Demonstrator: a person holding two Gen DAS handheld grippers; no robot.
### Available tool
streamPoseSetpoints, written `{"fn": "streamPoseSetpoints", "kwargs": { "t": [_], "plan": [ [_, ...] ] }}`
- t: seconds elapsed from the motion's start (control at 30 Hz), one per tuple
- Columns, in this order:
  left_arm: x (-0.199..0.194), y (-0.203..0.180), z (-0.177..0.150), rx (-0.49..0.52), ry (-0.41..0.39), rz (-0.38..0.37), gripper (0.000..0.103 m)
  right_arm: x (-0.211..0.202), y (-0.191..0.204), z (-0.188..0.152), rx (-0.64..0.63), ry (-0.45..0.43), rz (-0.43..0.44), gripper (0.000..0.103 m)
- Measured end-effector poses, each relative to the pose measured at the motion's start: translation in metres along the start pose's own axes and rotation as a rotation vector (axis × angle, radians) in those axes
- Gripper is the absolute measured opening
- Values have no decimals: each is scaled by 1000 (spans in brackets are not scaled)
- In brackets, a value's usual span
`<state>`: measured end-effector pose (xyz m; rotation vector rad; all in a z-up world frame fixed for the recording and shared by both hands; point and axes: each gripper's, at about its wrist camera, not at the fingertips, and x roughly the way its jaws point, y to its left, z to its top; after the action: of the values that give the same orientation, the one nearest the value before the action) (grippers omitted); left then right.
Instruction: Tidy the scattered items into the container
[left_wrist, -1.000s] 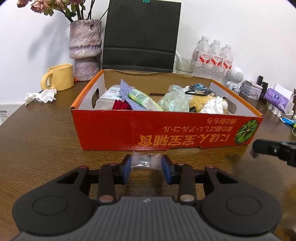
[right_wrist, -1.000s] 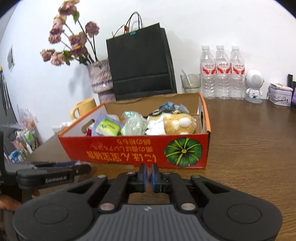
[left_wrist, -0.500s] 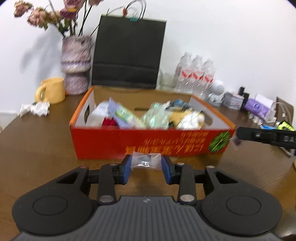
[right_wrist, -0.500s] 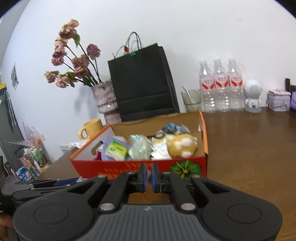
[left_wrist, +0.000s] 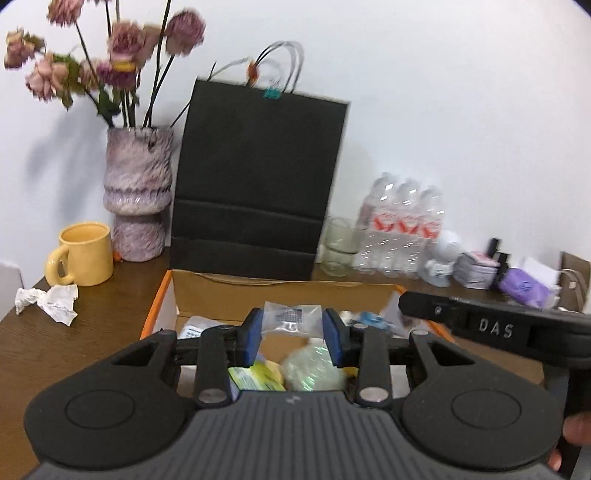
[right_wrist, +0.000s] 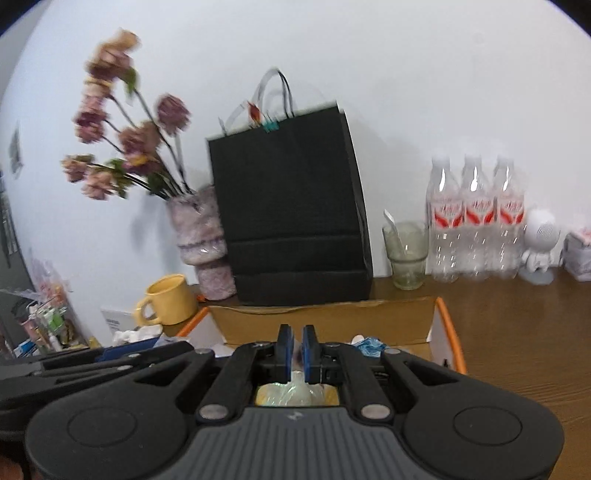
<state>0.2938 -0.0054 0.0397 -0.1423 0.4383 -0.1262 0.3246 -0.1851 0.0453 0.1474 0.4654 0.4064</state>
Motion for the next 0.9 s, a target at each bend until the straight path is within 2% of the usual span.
{"fn": "streamPoseSetpoints", "kwargs": {
  "t": [0.17, 0.33, 0.4, 0.43, 0.47, 0.5, 0.57, 0.6, 0.63, 0.67, 0.7, 0.77, 0.83, 0.9],
  "plan": [
    [48, 10, -3, 21, 82, 39, 36, 54, -2, -8, -5, 81, -9, 5],
    [65, 11, -8, 69, 115, 65, 36, 71, -3, -19, -38, 136, -34, 9],
    [66, 13, -9, 67, 122, 77, 41, 69, -2, -19, -42, 142, -44, 20],
    [66, 13, -8, 59, 119, 90, 48, 67, -2, -18, -47, 138, -52, 24],
    [64, 13, -8, 51, 113, 106, 57, 64, -1, -17, -52, 131, -59, 32],
    [61, 14, -7, 48, 105, 116, 61, 61, 0, -16, -55, 123, -61, 45],
    [57, 13, -4, 42, 87, 157, 79, 56, 3, -12, -65, 110, -76, 59],
    [54, 14, -3, 42, 72, 174, 82, 52, 4, -11, -73, 101, -92, 67],
    [51, 15, -1, 40, 61, 185, 90, 49, 3, -8, -72, 97, -103, 72],
    [50, 18, 1, 33, 56, 202, 103, 47, 2, -6, -67, 96, -112, 84],
    [49, 20, 2, 24, 52, 223, 103, 45, 1, -5, -63, 97, -117, 90],
    [46, 23, 4, 26, 50, 230, 103, 43, 2, -2, -75, 108, -126, 92],
    [44, 22, 6, 33, 53, 229, 103, 41, 5, -1, -91, 114, -150, 101],
    [41, 19, 7, 42, 53, 236, 103, 39, 9, -2, -111, 114, -166, 103]
  ]
}}
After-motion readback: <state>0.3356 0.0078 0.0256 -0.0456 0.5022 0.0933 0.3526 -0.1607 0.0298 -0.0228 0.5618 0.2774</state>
